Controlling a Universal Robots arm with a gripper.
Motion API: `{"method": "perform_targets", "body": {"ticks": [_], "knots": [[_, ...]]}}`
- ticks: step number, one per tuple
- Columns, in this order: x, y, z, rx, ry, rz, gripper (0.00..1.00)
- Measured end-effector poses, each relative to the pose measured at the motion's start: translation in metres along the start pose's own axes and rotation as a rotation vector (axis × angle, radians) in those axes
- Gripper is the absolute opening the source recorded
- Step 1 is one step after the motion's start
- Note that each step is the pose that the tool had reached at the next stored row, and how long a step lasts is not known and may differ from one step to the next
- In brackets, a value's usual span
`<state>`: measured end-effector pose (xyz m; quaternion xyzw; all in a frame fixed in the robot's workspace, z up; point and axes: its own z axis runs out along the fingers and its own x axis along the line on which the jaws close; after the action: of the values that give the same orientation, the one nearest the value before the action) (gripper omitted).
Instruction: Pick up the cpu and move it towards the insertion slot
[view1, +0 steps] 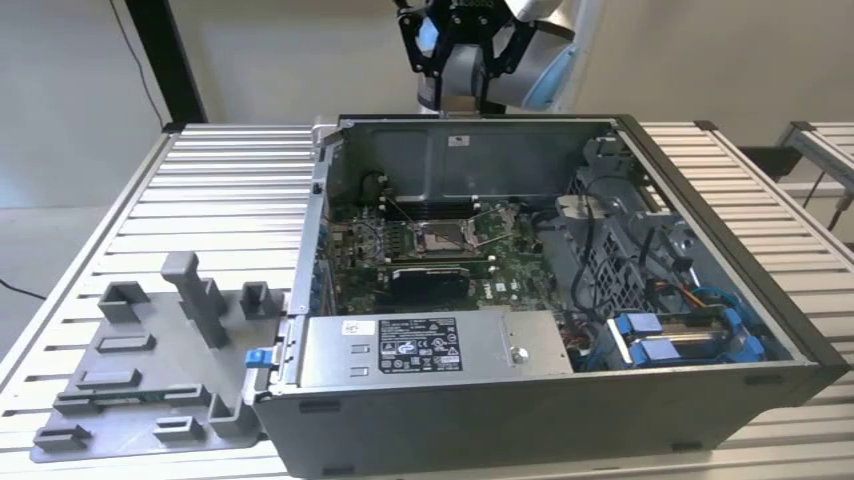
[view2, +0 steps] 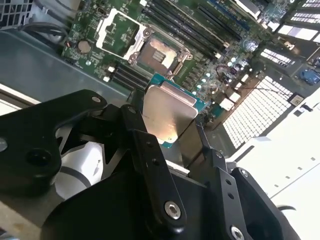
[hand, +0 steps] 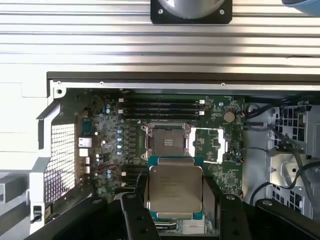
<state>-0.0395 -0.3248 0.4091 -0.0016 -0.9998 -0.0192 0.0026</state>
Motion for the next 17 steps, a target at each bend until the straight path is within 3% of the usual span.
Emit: {"method": "perform_targets", "body": {"ticks": [5,10,17], "knots": [[-0.0001,0.0016,0.0003,-0.0002,-0.0003,0.007,0.00],[-0.0016,0.0025,0.0009,-0.0002,-0.0015,0.039,0.00],[-0.0016,0.0063,0.0011,-0.0001,-0.0015,0.041,0.00]]}}
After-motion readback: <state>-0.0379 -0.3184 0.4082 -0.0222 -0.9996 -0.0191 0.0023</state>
